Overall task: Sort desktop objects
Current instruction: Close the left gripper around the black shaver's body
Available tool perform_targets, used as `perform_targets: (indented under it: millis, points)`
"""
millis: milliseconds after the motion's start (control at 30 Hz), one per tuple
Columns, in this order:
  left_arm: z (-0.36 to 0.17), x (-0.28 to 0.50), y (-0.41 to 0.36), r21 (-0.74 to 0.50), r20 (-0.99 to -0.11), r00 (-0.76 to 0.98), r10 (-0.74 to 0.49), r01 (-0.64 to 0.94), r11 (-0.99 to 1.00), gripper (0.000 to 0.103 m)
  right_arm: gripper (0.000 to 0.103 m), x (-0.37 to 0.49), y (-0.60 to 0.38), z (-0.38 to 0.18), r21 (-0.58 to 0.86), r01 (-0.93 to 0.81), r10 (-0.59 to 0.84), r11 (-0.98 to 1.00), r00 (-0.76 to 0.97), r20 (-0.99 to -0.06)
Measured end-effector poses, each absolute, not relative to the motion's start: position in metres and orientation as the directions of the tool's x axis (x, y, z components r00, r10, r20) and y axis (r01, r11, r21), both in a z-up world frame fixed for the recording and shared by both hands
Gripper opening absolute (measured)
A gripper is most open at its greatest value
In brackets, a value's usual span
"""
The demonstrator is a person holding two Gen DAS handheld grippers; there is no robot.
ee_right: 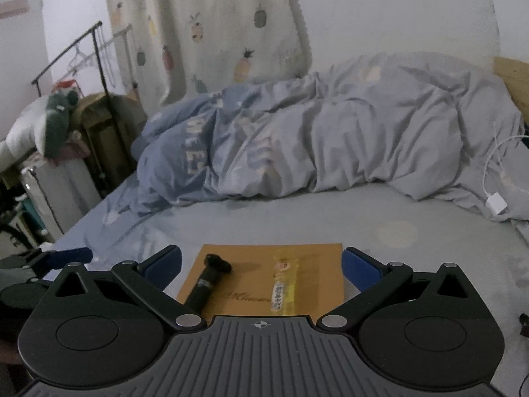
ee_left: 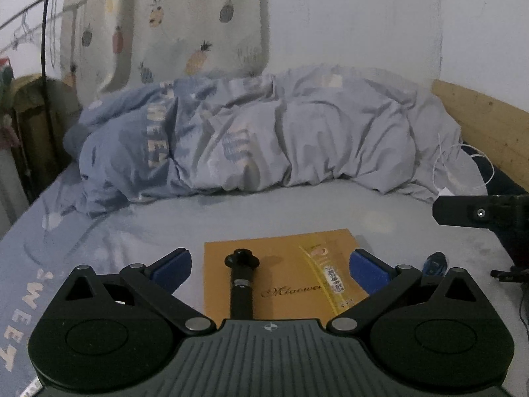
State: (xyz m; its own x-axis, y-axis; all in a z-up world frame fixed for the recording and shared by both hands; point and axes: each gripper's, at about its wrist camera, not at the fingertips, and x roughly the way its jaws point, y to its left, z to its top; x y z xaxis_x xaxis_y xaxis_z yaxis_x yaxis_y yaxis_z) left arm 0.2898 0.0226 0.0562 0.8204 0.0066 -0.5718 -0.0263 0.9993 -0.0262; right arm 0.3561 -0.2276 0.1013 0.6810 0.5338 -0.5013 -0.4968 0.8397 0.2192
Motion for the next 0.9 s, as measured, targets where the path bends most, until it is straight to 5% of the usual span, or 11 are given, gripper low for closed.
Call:
perform_targets:
  millis: [900]
  points:
    - [-0.032, 0.409, 0.075, -0.121, -0.83, 0.557, -0.042, -0.107, 0.987, 0.098, 0.103, 0.42, -0.204, 0.037, 0.304, -0.411, 0.508, 0.86, 0.621, -0.597]
